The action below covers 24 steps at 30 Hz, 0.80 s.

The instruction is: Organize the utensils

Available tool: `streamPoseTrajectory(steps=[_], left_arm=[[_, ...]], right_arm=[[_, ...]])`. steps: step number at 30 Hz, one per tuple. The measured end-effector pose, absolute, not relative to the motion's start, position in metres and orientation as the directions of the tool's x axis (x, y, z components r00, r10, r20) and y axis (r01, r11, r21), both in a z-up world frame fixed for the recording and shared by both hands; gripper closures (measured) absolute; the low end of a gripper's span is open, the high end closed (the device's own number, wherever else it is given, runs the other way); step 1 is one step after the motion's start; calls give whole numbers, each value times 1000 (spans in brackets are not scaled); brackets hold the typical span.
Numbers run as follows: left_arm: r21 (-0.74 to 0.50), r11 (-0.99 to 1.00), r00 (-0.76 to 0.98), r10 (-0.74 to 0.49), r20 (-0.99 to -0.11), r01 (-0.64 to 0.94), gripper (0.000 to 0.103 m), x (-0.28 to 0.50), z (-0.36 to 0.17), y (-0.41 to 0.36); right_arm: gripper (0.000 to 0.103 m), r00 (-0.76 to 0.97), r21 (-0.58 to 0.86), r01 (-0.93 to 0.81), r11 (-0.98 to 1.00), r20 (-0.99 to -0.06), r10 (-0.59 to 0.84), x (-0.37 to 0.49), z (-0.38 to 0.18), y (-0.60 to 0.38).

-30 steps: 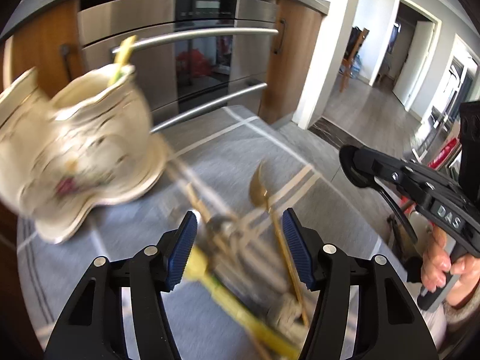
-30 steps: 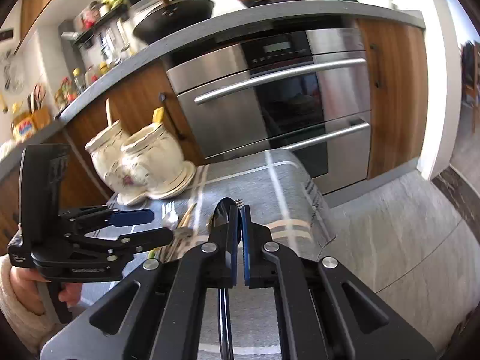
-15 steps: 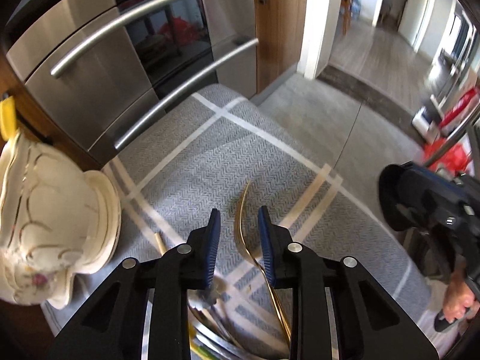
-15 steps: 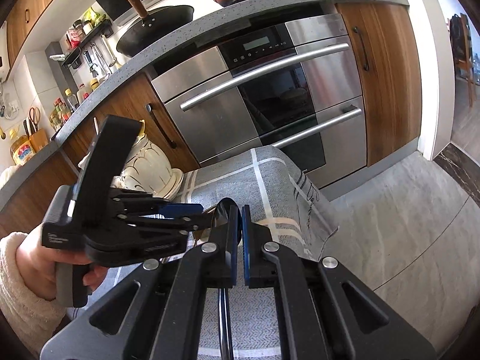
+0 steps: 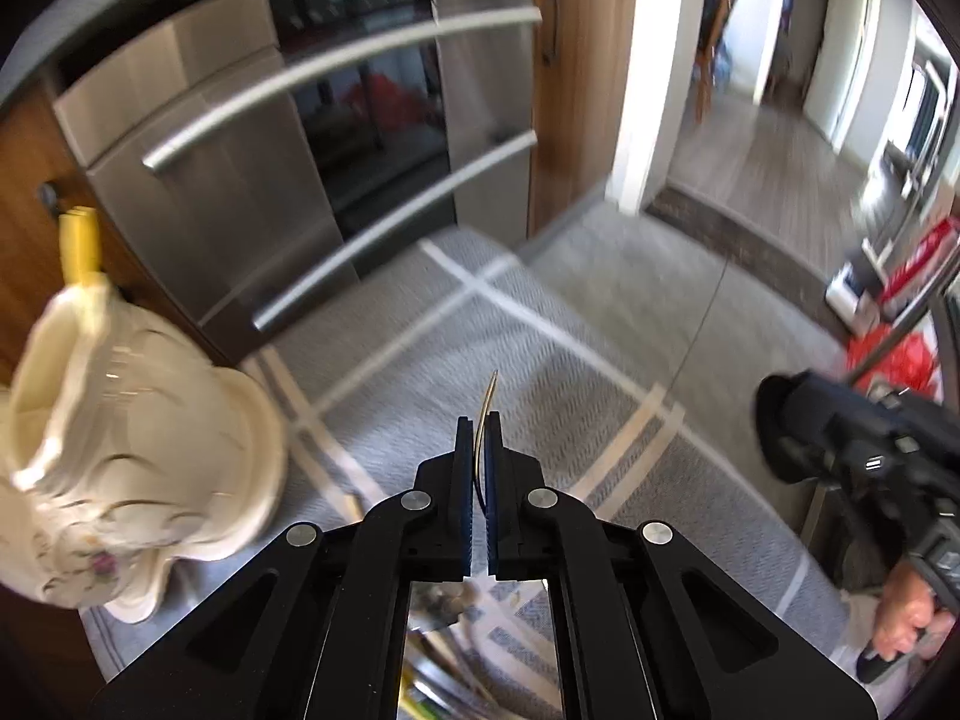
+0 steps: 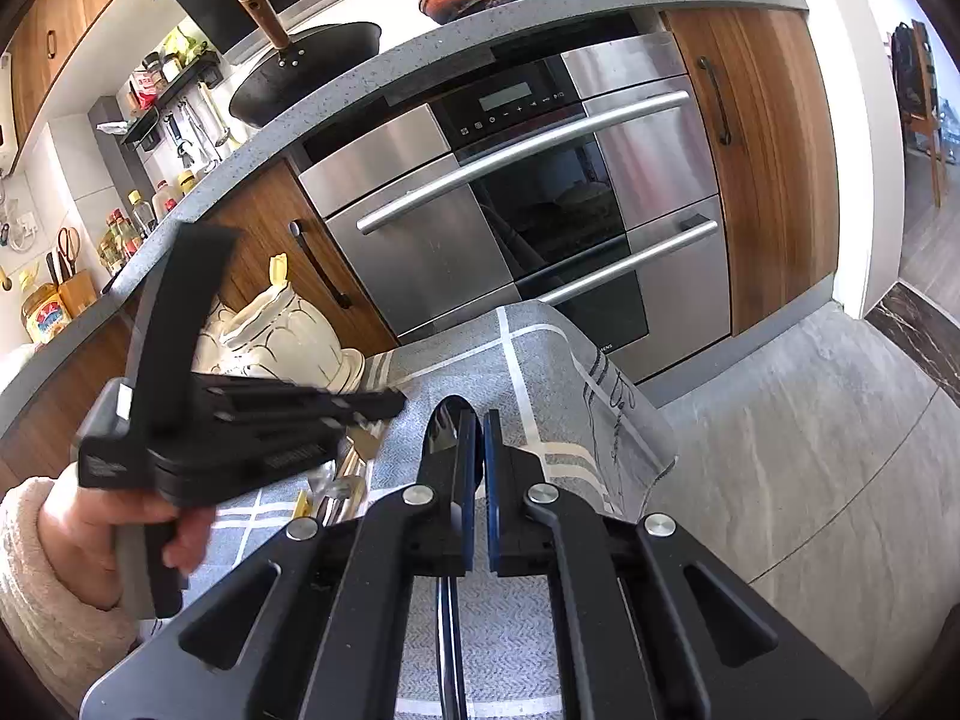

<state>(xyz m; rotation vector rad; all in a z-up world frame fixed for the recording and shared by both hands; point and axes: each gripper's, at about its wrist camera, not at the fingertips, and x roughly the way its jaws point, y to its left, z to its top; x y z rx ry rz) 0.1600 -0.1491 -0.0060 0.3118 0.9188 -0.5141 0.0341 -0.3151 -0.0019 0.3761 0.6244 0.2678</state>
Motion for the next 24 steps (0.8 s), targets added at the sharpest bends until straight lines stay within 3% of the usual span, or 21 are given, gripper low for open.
streamPoseTrajectory(steps=[12, 24], left_arm=[[13, 856, 680, -401, -614, 517, 100, 107, 61, -97], [59, 888, 796, -377, -475, 456, 101, 65, 115, -40]], right_arm=[[100, 783, 445, -152, 883, -491, 382, 35, -2, -307], [100, 792, 463, -242, 853, -414, 449, 47, 24, -271]])
